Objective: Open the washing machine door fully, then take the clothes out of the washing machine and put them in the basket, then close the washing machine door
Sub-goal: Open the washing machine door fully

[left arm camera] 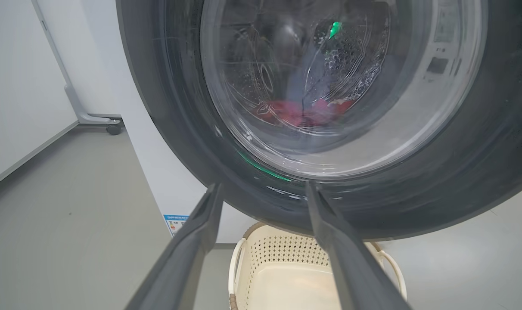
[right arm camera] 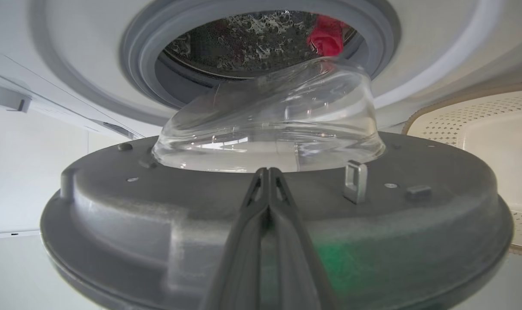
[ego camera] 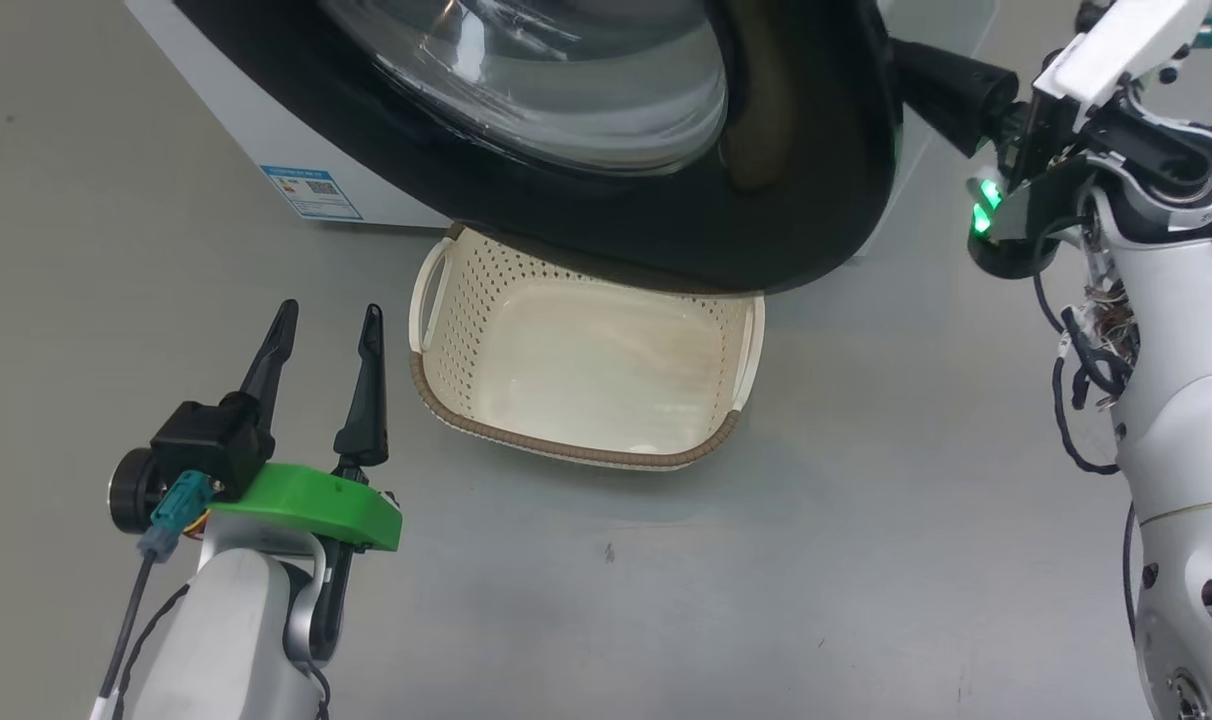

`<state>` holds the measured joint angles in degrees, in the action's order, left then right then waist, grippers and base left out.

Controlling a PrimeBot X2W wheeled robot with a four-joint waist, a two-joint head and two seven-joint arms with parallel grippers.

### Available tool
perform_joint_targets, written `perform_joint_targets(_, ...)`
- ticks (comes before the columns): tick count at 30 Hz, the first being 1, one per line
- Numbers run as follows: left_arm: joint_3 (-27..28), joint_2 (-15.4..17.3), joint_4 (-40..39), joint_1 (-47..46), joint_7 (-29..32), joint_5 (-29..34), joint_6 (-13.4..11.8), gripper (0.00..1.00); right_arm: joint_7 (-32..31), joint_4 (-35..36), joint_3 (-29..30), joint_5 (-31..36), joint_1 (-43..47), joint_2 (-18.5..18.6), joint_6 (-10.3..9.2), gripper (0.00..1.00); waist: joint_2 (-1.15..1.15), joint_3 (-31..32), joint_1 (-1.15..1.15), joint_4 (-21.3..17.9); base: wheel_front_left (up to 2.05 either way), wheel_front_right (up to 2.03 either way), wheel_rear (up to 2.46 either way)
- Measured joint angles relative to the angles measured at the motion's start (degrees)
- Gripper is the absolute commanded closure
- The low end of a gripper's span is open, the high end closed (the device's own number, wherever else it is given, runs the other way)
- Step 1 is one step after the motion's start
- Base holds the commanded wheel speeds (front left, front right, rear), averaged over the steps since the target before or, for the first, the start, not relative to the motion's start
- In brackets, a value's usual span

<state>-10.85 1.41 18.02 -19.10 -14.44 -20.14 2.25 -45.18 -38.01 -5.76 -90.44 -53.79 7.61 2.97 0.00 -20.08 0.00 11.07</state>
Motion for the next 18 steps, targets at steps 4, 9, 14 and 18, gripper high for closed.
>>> perform_joint_targets(4,-0.04,0.00,0.02,0.76,0.00,0.00,0.00,0.00,-1.46,0.33,-1.41,-0.31,1.58,-1.27,0.51,1.00,0.00,1.20,0.00,-0.42,0.00,0.00,0.00)
perform_joint_targets(9,-0.44,0.01,0.21,1.70,0.00,-0.01,0.00,0.00,-2.31,0.65,-2.35,-0.57,3.16,-1.81,1.01,1.00,0.00,2.44,0.00,-0.67,0.00,0.00,0.00)
perform_joint_targets(14,-0.94,0.03,0.62,2.96,0.00,-0.01,0.00,0.00,-3.98,1.56,-3.82,-1.31,5.82,-2.22,1.55,1.00,0.00,4.38,0.00,-0.64,0.00,0.00,0.00)
perform_joint_targets(18,-1.44,0.05,0.78,3.77,0.00,-0.01,0.00,0.00,-4.94,2.25,-4.99,-1.82,7.74,-2.61,1.69,1.00,0.00,5.75,0.00,-0.45,0.00,0.00,0.00)
